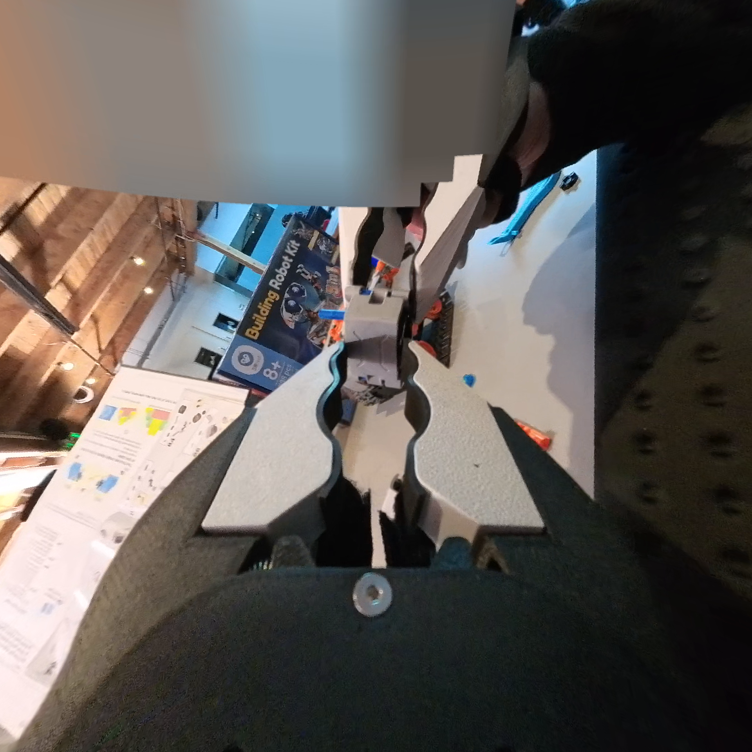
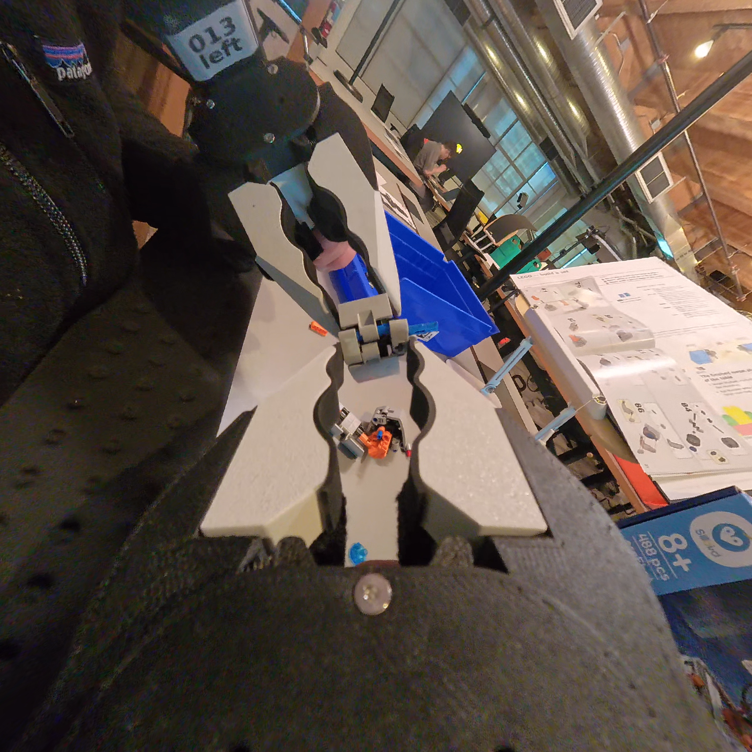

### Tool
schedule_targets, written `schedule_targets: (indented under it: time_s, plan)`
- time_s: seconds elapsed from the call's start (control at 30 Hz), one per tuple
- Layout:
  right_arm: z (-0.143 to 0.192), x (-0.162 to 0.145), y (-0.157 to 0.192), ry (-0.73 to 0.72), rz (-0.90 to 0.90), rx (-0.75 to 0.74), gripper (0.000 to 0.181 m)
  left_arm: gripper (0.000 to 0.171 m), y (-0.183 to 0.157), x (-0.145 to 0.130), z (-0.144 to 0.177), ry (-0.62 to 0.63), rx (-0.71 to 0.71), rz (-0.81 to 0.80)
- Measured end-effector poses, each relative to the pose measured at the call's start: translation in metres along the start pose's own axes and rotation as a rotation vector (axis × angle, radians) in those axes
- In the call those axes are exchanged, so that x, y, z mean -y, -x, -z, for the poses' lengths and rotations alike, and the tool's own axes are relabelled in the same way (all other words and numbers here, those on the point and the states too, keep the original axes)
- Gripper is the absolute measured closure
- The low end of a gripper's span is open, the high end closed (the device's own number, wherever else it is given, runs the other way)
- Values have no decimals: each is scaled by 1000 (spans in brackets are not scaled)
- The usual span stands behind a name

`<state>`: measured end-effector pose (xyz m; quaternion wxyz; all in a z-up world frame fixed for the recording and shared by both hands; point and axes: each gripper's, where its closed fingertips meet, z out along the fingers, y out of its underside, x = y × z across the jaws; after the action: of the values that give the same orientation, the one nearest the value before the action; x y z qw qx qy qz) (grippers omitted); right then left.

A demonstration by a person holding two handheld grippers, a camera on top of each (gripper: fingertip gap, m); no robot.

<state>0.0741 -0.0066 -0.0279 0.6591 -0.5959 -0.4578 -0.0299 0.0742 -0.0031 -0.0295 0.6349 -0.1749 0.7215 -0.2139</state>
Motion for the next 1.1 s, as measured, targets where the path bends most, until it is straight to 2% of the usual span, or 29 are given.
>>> schedule_targets:
  time_s: [0.2,0.57,1.1]
  plan:
    - [2,-3,2,10,24,10,152,149,-2,2,0,15,31,-74]
    - [1,-10,4,23,12,39,153,149,-5,5,1,13,37,-113]
    - [-2,-21,5,103,20,37,155,148,-8,-6,-3,26,-28,-35]
